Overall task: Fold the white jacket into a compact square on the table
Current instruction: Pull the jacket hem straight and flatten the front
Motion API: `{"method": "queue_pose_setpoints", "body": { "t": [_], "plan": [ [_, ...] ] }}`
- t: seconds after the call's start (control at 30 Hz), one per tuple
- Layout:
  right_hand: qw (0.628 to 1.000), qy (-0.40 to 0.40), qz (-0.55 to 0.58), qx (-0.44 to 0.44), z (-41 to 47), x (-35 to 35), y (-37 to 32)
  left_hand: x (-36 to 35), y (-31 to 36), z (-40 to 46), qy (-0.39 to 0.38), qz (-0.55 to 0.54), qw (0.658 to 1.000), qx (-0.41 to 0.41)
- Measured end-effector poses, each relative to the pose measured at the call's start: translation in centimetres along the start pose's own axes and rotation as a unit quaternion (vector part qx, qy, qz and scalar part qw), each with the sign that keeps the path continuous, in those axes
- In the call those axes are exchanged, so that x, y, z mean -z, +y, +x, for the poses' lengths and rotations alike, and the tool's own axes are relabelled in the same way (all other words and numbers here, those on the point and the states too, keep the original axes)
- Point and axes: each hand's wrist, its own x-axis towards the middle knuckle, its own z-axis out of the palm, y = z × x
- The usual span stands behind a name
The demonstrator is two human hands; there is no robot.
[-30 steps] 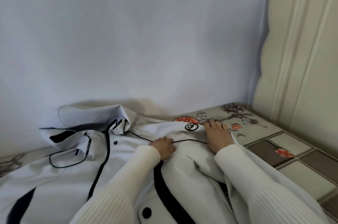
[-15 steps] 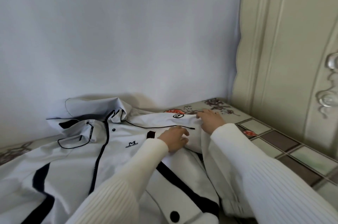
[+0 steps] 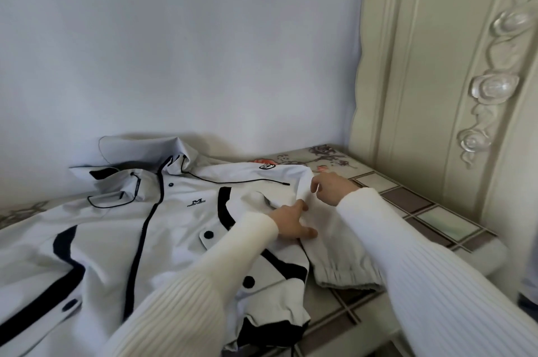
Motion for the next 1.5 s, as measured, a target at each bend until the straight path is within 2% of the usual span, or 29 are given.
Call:
{"method": "queue_pose_setpoints", "body": {
  "t": [0.07,0.23,0.33,0.57,0.63,0.7,0.77,0.9,0.97,1.03,1.1,1.23,1.37,1.5],
  "plan": [
    [1.000,-0.016,0.004,-0.005,-0.5,-0.3,0.3,-0.2,0.3,-0.1,0.006,-0.002,1.000,-0.010],
    [0.998,-0.033,0.052,-0.004,-1.0,-0.4,0.6,0.0,1.0,0.4,0.076,-0.020,0.996,-0.047],
    [0.995,-0.037,0.083,-0.041,-0.8,-0.4,0.7,0.0,1.9,1.2,0.086,-0.023,0.994,-0.065],
    [0.988,-0.090,0.104,-0.075,0.0,-0.5,1.2,-0.5,1.6,2.8,0.033,-0.069,0.994,-0.077],
    [0.988,-0.096,0.100,-0.064,0.3,-0.2,1.3,-0.7,1.8,3.0,0.016,-0.128,0.989,-0.076],
    [0.993,-0.059,0.086,-0.046,0.8,0.0,1.5,-1.0,2.6,2.8,-0.015,-0.221,0.972,-0.074],
    [0.997,-0.037,0.063,-0.034,1.1,0.3,1.5,-1.7,3.3,2.9,-0.049,-0.269,0.959,-0.071],
    [0.992,-0.118,-0.005,-0.032,1.2,-0.8,1.0,-2.7,3.7,2.9,-0.113,-0.276,0.953,-0.056],
    [0.989,-0.138,-0.041,-0.043,1.3,-1.4,0.7,-2.2,3.3,2.6,-0.123,-0.266,0.955,-0.044],
    [0.988,-0.140,-0.027,-0.059,1.5,-1.4,0.6,-1.1,2.6,2.1,-0.121,-0.254,0.959,-0.036],
    [0.992,-0.114,0.003,-0.058,1.6,-0.7,-0.1,0.7,1.4,1.4,-0.104,-0.263,0.959,-0.024],
    [0.999,-0.039,0.027,-0.001,1.6,0.4,-2.7,4.5,-2.3,-1.1,0.001,-0.238,0.971,0.004],
    [0.993,-0.073,0.081,0.040,1.0,0.2,-6.9,6.3,-7.0,-4.0,0.090,-0.183,0.978,0.052],
    [0.986,-0.086,0.109,0.093,0.2,-0.8,-11.2,6.8,-11.1,-7.5,0.142,-0.097,0.980,0.097]
  ]
}}
